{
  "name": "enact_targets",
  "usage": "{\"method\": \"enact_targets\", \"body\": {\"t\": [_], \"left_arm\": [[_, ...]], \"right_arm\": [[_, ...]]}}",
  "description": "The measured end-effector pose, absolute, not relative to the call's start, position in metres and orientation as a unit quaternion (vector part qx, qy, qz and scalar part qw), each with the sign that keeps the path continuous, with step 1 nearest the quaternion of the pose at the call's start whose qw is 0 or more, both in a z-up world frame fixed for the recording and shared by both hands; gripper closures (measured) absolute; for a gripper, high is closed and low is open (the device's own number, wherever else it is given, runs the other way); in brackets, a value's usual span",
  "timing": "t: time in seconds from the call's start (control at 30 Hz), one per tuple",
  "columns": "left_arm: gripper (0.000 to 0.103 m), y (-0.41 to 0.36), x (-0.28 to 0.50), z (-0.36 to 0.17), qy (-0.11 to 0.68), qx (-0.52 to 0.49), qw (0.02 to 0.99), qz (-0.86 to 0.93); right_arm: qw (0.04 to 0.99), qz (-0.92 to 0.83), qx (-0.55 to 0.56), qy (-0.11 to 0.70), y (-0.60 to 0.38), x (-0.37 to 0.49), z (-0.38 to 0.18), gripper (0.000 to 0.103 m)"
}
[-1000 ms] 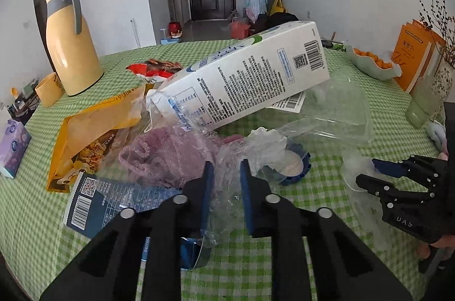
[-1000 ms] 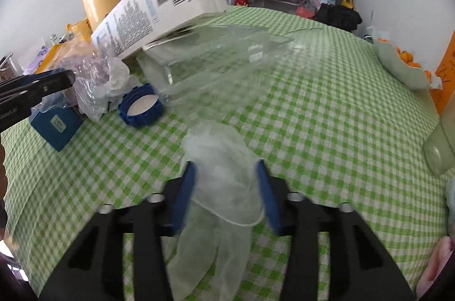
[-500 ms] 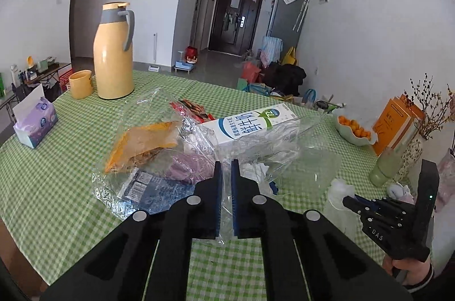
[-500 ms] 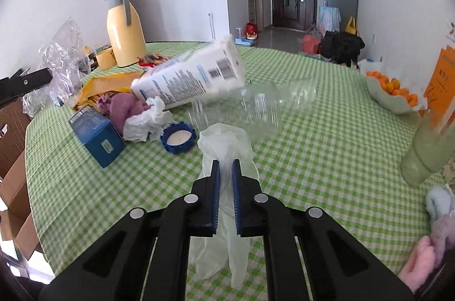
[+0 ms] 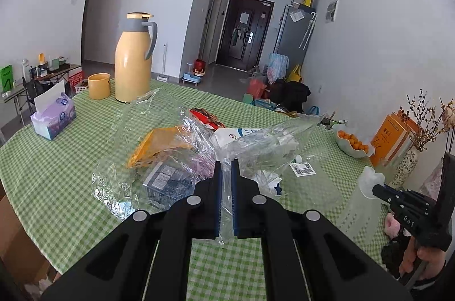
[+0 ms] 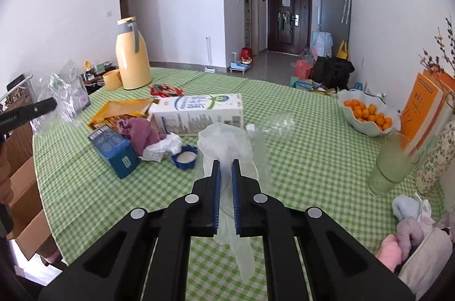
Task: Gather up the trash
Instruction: 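Grasp the clear plastic glove with the right tool while the left tool grasps plastic wrap, then carry glove and plastic wrap to the cardboard box and open both tools inside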
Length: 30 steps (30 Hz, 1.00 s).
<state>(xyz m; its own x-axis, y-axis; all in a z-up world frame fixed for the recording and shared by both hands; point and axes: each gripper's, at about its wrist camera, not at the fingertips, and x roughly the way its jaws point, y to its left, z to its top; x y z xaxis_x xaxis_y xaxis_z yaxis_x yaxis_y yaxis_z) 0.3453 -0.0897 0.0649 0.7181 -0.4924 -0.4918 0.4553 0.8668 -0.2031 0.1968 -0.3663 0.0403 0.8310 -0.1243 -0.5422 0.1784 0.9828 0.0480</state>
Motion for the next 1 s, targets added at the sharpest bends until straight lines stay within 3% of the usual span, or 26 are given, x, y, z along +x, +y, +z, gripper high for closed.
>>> {"method": "enact_targets", "body": {"t": [0.4, 1.0], "left_arm": [[0.1, 0.006, 0.342, 0.045, 0.286, -0.057, 0.946, -0.141], [0.1, 0.213, 0.297, 0.029, 0.291, -0.118, 0.946, 0.08]], "right_arm": [[0.957, 0.039, 0.01, 0.287, -0.272, 0.271, 0.041, 0.095], [0.905, 0.297, -0.048, 0.302, -0.023, 0.345, 0.029, 0.095]]}}
